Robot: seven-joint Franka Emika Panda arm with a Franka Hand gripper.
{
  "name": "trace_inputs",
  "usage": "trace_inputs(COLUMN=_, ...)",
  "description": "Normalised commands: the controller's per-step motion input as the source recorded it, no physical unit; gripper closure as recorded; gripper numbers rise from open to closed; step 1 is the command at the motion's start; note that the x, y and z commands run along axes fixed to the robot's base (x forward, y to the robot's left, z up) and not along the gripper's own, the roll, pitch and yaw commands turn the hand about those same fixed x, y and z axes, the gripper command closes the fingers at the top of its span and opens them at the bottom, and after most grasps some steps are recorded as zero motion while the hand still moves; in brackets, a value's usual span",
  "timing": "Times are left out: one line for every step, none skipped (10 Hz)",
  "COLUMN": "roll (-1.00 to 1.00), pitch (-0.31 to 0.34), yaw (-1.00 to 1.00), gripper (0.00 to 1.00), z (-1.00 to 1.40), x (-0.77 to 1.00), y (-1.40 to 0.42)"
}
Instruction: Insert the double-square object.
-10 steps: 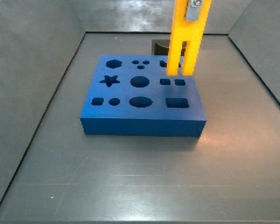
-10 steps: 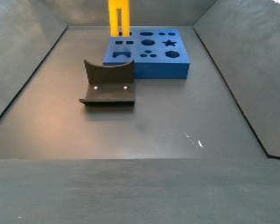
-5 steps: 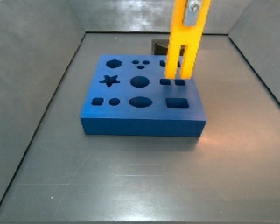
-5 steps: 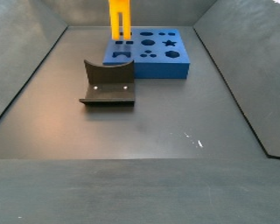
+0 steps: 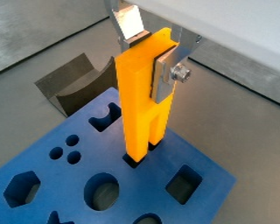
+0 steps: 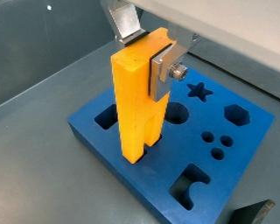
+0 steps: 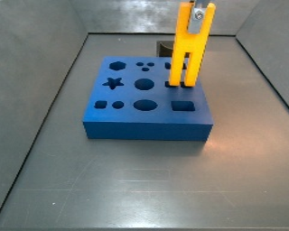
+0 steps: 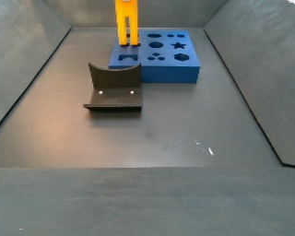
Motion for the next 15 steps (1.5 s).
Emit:
trace_inputs(roll=0.00, pitch=-0.003, yaw=-0.03, gripper=1.00, z=-0.14, x=0.00, y=0.00)
trace_inputs(roll=0.00, pitch=-0.009, yaw=-0.03, gripper=1.00, z=-0.14, x=0.00, y=0.00)
trace_inputs(roll=0.00, pitch=-0.021, yaw=-0.03, gripper=1.00, z=-0.16, x=0.00, y=0.00)
trace_inputs(roll=-0.03, pitch=-0.030, yaw=-0.01, gripper=1.00, z=-0.14, x=0.00, y=0.00)
trace_inputs(roll=-0.04, pitch=-0.029, yaw=0.00, gripper=1.00, z=-0.12, x=-0.09, y=0.00)
trace_inputs(roll=-0.04, pitch=-0.043, yaw=0.00, gripper=1.00, z=-0.01, x=-0.27, y=0.01)
trace_inputs(roll=-0.04, pitch=-0.060, yaw=0.00, gripper=1.00, z=0.00, x=-0.24, y=0.00)
trace_inputs(roll=-0.04, pitch=-0.069, yaw=0.00, gripper=1.00, z=0.00, x=-0.16, y=0.00)
trace_inputs(roll=-0.02, pitch=-0.053, yaw=0.00, gripper=1.00, z=-0.07, x=-0.02, y=0.00)
trace_inputs(roll=0.00, pitch=-0.007, yaw=0.00, gripper=1.00, z=-0.21, x=0.10, y=0.00)
trace_inputs(roll=0.00, pitch=-0.070, yaw=0.00, gripper=1.00, z=-0.47, x=0.09, y=0.00)
trace_inputs(roll=0.00, pitch=-0.097, yaw=0.00, gripper=1.00, z=-0.49, x=0.02, y=0.00)
trace_inputs(roll=0.00, pitch=-0.101, yaw=0.00, gripper=1.00, z=-0.48, x=0.00, y=0.00)
trace_inputs(roll=0.00, pitch=-0.106, yaw=0.00, gripper=1.00, z=-0.47, x=0.00, y=0.00)
trace_inputs(roll=0.00, pitch=-0.100, yaw=0.00, gripper=1.00, z=-0.43, x=-0.01, y=0.00)
